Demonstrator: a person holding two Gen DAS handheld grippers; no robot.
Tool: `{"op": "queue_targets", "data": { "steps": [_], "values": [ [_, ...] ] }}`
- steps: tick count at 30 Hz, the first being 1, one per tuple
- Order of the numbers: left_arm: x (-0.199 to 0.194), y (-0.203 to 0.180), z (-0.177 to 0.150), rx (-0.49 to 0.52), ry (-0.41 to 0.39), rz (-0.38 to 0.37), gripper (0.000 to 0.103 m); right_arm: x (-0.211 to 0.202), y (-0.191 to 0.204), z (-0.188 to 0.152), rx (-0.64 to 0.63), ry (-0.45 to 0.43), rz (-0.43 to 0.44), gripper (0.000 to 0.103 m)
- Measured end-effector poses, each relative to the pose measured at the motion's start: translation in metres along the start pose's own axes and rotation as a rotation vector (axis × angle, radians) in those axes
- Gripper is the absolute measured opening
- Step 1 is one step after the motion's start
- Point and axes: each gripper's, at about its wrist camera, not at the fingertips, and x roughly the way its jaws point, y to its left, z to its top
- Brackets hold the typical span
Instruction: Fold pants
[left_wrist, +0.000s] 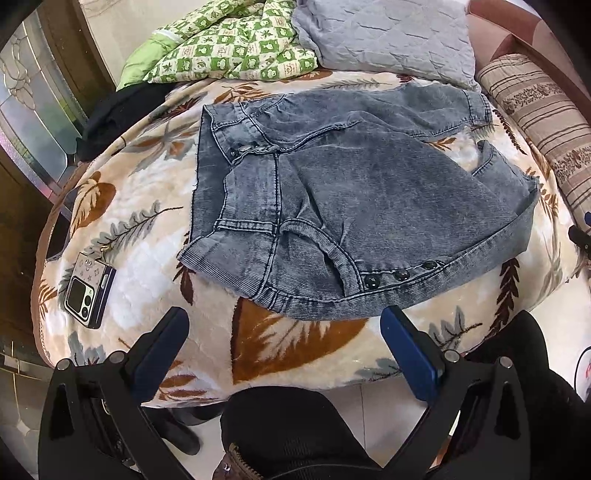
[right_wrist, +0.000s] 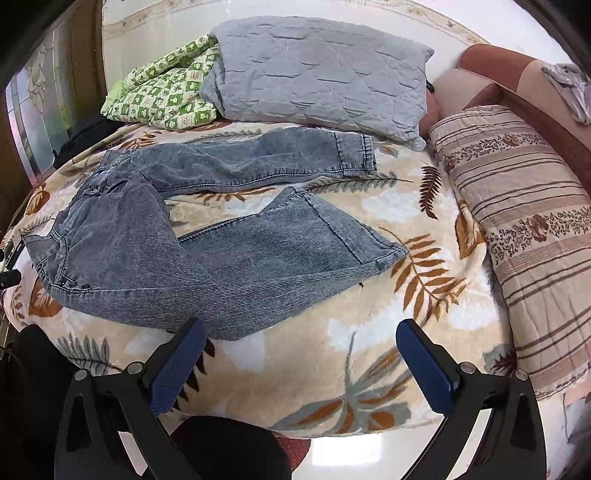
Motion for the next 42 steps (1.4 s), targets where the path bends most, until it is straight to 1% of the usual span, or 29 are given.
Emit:
{"op": "queue_targets", "data": {
  "steps": [22,30,36,42],
  "values": [
    [0.005,-0.006,0.005,0.018,0.037,0.017,0.103,0.003,-0.022,-0.008,0.056,0.011,0.004,0.103],
    [0.004,-0.024,0.009,0.057,0.024,-0.02,0.103,0.008,-0.015,-0.011,0.038,0.044,0.011,0.103],
    [0.01,-0.041,0.013,0.101,0.043,-0.033,0.103,0.005,-0.011,-0.008,0.031,0.032,0.028,0.103],
    [0.015,-0.048,0.021,0.097,0.056,-0.046,0.103,0.004,-0.015,-0.004,0.034,0.026,0.033,0.103]
  ]
}}
